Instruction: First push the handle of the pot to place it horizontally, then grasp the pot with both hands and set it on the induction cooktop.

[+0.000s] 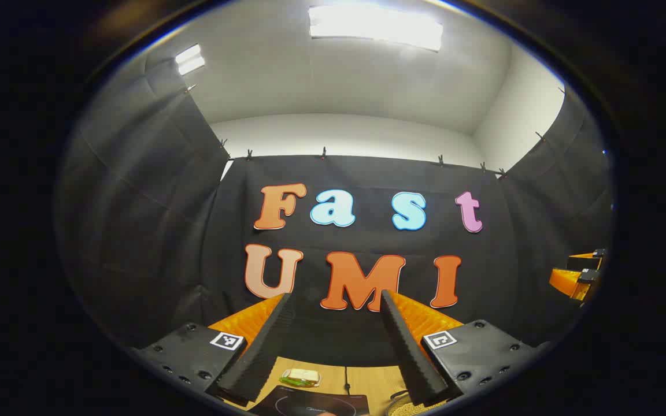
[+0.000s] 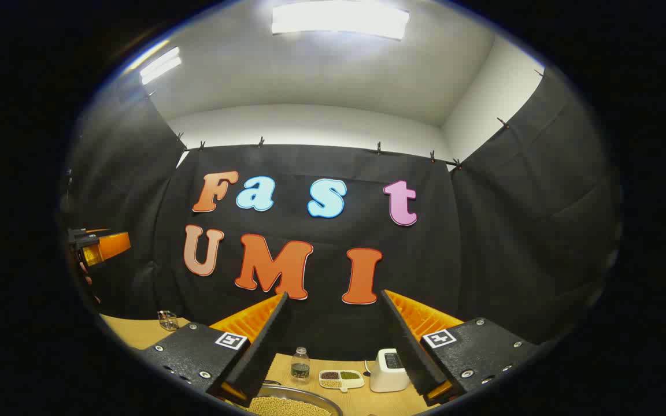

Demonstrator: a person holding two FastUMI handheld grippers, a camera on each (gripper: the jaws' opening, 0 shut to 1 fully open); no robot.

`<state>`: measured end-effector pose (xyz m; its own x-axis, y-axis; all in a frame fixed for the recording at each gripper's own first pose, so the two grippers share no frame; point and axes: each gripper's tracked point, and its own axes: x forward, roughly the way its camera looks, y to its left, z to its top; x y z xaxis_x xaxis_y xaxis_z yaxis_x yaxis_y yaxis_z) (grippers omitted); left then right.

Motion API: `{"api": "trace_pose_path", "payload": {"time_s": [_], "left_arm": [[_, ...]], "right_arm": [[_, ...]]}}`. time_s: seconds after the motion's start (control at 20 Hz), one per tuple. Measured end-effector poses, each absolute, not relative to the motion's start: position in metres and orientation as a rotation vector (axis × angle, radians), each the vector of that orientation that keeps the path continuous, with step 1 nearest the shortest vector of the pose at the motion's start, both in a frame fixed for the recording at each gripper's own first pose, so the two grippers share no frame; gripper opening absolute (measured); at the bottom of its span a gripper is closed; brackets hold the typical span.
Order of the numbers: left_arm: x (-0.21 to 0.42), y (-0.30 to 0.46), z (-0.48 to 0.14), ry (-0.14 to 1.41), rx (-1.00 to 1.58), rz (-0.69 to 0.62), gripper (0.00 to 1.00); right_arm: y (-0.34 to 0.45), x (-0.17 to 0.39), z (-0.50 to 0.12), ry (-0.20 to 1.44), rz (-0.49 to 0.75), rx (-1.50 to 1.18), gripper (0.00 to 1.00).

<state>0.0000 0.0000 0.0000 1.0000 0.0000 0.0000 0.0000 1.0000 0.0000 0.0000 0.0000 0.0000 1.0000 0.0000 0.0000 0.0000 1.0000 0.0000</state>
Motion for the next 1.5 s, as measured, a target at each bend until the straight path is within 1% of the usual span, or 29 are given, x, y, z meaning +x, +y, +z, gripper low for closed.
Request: {"api": "trace_pose_path", "payload": {"time_s": [0.3, 0.6, 0.95, 1.1, 1.25, 1.5], "left_arm": [[-0.001, -0.009, 0.005, -0.009, 0.014, -0.002, 0.97], [-0.003, -0.017, -0.002, 0.0, 0.075, -0.005, 0.97], [-0.004, -0.013, -0.015, 0.035, 0.075, 0.006, 0.98], [-0.001, -0.01, -0.022, 0.049, 0.077, 0.013, 0.97], [-0.002, -0.009, -0.032, 0.069, 0.112, 0.013, 0.97], [0.001, 0.001, -0.042, 0.085, 0.094, 0.026, 0.97]], "right_arm": [[-0.013, -0.007, -0.002, 0.011, -0.018, -0.004, 0.95], [-0.017, -0.015, -0.001, 0.0, -0.017, 0.0, 0.95], [-0.015, -0.019, -0.001, 0.001, -0.009, 0.003, 0.95], [-0.013, -0.018, -0.01, 0.021, -0.012, -0.001, 0.95], [-0.01, -0.019, -0.029, 0.068, -0.007, 0.0, 0.95], [0.0, -0.024, -0.065, 0.16, 0.022, -0.011, 0.95]]}}
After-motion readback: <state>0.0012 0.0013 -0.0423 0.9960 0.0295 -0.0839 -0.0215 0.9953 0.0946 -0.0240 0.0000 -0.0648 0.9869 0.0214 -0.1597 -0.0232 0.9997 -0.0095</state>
